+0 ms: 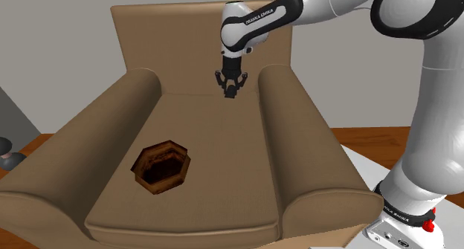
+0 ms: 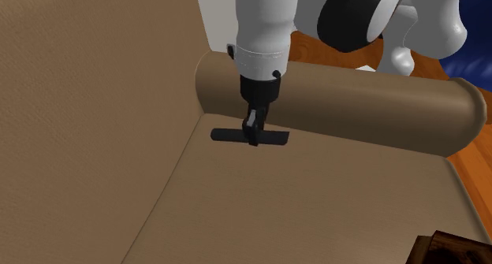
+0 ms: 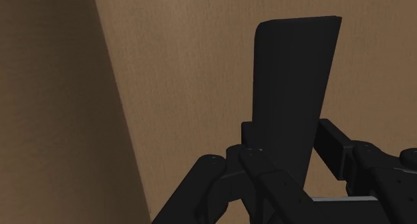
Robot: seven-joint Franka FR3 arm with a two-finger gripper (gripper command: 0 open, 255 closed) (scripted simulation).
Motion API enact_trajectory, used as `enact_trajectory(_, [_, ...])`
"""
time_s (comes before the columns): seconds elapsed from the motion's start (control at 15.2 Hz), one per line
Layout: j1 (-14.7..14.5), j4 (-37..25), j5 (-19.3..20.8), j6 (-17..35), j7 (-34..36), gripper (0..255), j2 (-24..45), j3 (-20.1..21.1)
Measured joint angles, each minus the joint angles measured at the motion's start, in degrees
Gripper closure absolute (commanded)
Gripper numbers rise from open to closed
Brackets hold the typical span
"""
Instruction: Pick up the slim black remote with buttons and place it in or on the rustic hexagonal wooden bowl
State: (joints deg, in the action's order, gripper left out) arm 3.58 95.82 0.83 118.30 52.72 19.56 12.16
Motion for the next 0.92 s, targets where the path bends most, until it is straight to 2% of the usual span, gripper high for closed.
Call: enact_trajectory(0.92, [-0.33,-7.14,-0.36,-9.32,0.63,255,-2.26,0.38])
